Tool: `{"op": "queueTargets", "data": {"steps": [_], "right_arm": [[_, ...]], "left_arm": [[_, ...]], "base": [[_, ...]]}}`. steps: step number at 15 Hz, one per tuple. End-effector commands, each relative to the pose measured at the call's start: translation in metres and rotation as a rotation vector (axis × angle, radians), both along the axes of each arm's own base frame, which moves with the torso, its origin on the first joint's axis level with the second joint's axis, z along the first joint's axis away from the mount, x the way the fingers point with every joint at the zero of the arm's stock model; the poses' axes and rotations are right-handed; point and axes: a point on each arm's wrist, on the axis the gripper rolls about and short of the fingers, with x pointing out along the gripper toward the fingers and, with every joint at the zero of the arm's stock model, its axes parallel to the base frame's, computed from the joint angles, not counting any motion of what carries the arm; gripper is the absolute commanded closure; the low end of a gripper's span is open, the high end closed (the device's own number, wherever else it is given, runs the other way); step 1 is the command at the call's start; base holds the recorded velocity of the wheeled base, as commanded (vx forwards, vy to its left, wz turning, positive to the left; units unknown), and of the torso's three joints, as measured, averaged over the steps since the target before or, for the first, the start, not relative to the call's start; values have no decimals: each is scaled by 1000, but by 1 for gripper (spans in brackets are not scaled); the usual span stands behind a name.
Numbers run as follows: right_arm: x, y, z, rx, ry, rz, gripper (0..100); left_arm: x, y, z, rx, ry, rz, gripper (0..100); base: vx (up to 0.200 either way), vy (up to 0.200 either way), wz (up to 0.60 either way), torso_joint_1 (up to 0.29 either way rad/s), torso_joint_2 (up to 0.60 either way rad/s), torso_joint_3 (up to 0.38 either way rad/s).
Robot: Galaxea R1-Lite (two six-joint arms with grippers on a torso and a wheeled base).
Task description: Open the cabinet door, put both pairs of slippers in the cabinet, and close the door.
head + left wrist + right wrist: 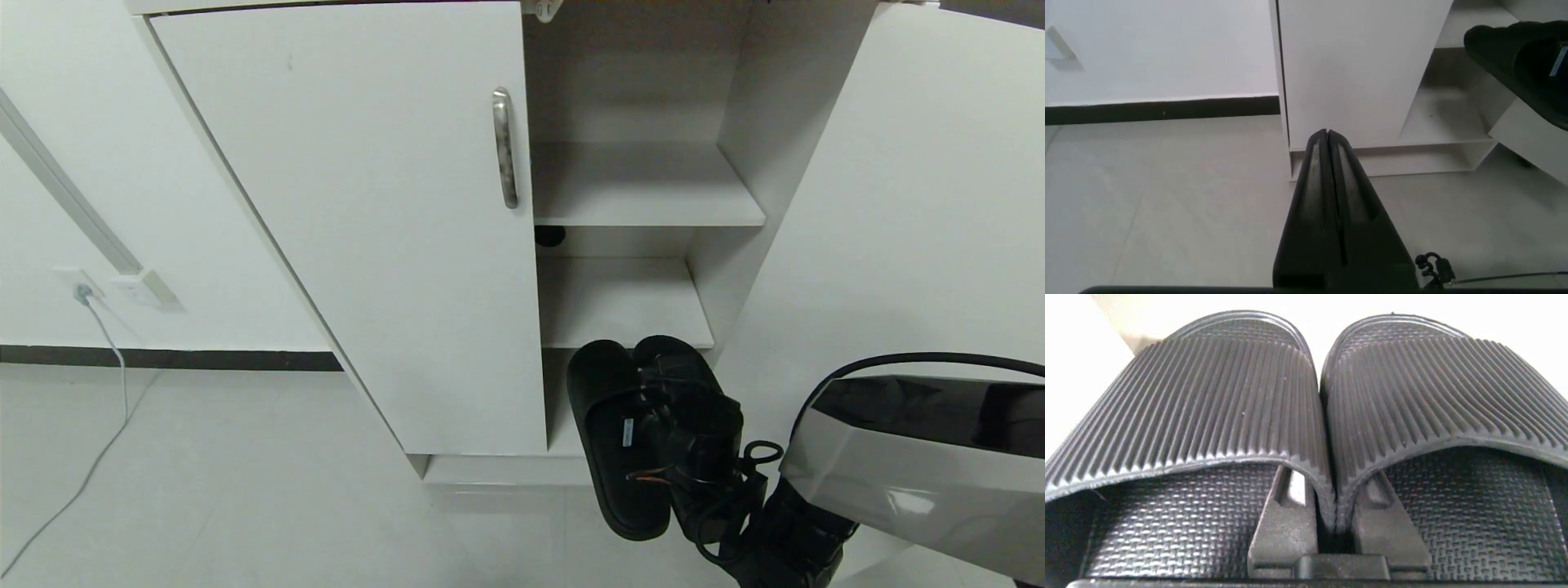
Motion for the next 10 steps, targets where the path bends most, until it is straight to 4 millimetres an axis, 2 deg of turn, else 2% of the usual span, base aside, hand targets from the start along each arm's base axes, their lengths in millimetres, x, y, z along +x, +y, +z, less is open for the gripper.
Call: {"op": "queueTargets", "data": {"steps": [1, 6, 10], "right_arm": [[0, 0, 2, 2, -3, -2, 100], [-1, -1, 0, -7, 1, -1, 100], [7, 1, -3, -13, 12, -7, 100]], "left_arm": [[0, 0, 0, 0, 2, 0, 100], [0, 0, 0, 0, 2, 0, 100], [0, 0, 0, 0, 2, 0, 100]], "base": [[200, 0, 0, 2, 2, 2], [200, 0, 0, 3, 3, 0], [0, 0, 0, 0, 0, 0]]}}
